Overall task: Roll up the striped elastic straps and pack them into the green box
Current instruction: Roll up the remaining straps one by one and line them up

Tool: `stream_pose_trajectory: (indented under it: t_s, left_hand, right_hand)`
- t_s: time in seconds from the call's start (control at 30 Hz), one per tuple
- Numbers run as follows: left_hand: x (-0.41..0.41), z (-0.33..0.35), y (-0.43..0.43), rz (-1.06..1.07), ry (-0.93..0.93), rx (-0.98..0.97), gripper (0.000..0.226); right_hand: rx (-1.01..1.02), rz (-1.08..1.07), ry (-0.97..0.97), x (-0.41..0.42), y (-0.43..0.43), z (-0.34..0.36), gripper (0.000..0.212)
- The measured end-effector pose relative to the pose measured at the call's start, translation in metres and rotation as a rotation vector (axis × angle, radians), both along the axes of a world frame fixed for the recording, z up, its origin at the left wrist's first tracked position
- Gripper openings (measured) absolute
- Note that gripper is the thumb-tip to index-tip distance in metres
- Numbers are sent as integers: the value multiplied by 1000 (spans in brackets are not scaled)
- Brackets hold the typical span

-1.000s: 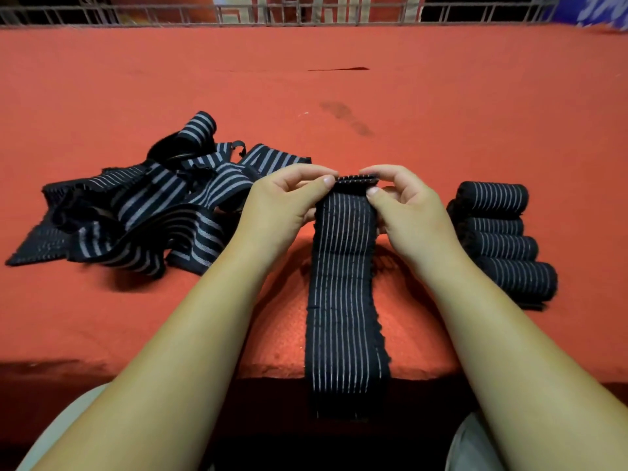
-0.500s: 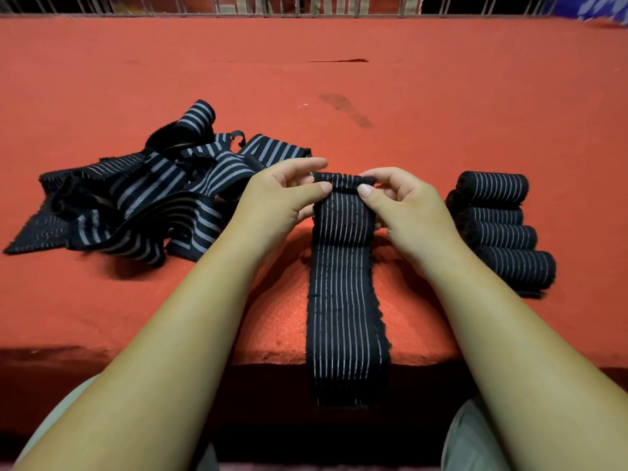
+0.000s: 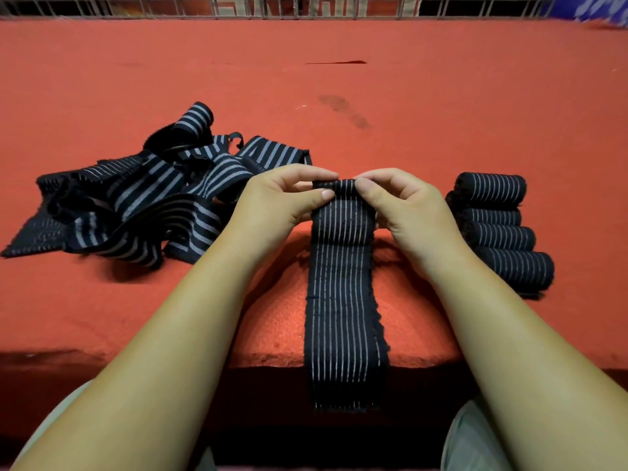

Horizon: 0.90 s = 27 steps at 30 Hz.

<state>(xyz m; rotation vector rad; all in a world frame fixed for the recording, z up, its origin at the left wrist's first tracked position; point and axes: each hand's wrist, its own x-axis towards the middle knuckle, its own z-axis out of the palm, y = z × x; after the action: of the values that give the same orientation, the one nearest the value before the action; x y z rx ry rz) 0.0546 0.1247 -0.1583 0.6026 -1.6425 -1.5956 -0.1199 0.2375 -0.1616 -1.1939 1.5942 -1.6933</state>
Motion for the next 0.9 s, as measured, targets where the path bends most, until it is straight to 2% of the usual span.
stream_pose_trajectory:
  t_s: [0.17, 0.3, 0.43, 0.6, 0.9]
  left_hand:
    - [0, -2, 0, -28, 7, 89, 24]
    - [1, -2, 1, -53, 5, 154, 22]
    - [0, -3, 1, -33, 0, 114, 21]
    - [-1, -2, 2, -19, -10, 91, 24]
    - [-1, -1, 4, 22, -10, 33, 16]
  right_hand:
    - [-21, 15, -41, -1, -1, -3, 11]
    - [-13, 29, -54, -2, 1, -2, 19]
    - [15, 43, -44, -4, 0, -3, 28]
    - [22, 36, 78, -9, 2, -2, 19]
    - [30, 57, 85, -5, 4, 0, 17]
